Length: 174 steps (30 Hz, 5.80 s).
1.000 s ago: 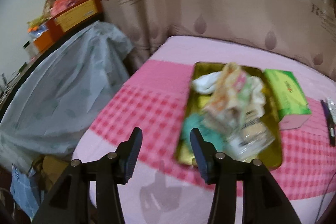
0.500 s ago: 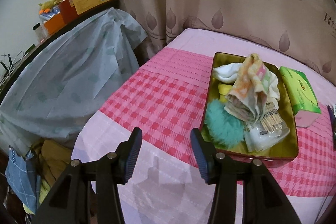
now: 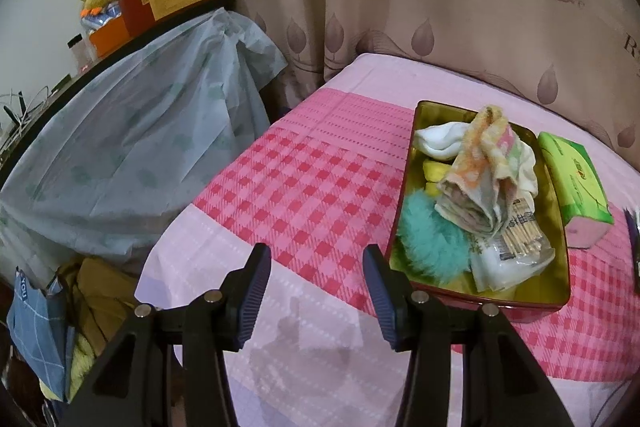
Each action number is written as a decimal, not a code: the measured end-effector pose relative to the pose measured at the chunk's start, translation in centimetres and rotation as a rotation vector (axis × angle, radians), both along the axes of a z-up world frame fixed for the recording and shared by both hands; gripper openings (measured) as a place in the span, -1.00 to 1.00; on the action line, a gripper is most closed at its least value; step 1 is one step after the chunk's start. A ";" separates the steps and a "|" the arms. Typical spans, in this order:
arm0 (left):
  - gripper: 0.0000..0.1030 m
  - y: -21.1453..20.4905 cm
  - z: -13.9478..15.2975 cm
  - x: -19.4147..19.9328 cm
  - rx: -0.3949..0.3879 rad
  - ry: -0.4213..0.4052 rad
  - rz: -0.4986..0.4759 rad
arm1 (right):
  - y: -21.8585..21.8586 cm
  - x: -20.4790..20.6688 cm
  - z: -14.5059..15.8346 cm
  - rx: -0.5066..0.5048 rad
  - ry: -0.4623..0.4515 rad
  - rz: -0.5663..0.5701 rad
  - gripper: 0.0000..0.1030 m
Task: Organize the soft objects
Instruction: 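Lower the brown makeup sponge into the gold tin with the right gripper and release, then grasp the white sealant packet with the right gripper and lift it, then grasp the black-and-purple packet with the left gripper while the right holds the white packet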
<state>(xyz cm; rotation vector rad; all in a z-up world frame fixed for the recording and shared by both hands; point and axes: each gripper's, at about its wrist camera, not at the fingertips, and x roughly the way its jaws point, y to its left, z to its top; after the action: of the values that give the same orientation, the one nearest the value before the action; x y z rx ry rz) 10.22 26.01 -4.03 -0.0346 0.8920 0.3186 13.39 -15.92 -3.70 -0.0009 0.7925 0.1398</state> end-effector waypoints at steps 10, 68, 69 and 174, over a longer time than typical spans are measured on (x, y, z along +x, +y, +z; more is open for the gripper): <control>-0.05 0.6 -0.3 0.1 -0.022 0.012 0.020 | 10.2 1.1 0.6 0.025 -0.008 0.198 -0.20; -0.05 1.7 0.4 -0.6 -0.001 -0.037 0.071 | 25.6 3.4 -0.8 0.047 0.014 0.437 0.53; -0.05 1.7 0.4 -0.6 -0.002 -0.037 0.071 | 25.1 2.9 -0.6 0.056 0.013 0.436 0.54; -0.05 -48.8 -7.9 8.7 -0.124 0.160 -0.769 | -21.7 -6.2 -9.9 0.025 0.128 -0.468 -0.02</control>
<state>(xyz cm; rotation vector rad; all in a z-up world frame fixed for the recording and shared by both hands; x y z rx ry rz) 18.96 -22.77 -11.92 0.2187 1.0147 -0.4572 7.15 -37.60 -13.59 0.2177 0.8982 -0.2967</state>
